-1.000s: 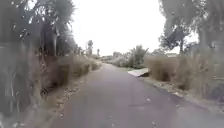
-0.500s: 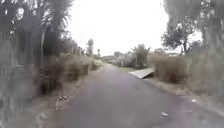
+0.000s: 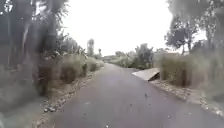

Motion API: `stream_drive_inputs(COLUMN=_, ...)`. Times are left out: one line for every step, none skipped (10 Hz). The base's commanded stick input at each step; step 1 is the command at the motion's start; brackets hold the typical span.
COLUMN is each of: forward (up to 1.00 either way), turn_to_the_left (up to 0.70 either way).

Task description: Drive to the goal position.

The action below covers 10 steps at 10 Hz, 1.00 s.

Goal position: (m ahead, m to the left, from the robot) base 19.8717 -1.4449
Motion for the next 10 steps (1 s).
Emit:
stream_drive_inputs(forward=1.0, turn_to_the_left=0.0)
stream_drive_inputs(forward=1.0, turn_to_the_left=0.0)
stream_drive_inputs(forward=1.0, turn_to_the_left=0.0)
stream_drive_inputs(forward=1.0, turn_to_the_left=0.0)
stream_drive_inputs(forward=1.0, turn_to_the_left=0.0)
stream_drive_inputs(forward=1.0, turn_to_the_left=0.0)
stream_drive_inputs(forward=1.0, turn_to_the_left=0.0)
stream_drive_inputs(forward=1.0, turn_to_the_left=0.0)
stream_drive_inputs(forward=1.0, turn_to_the_left=0.0)
stream_drive_inputs(forward=1.0, turn_to_the_left=0.0)
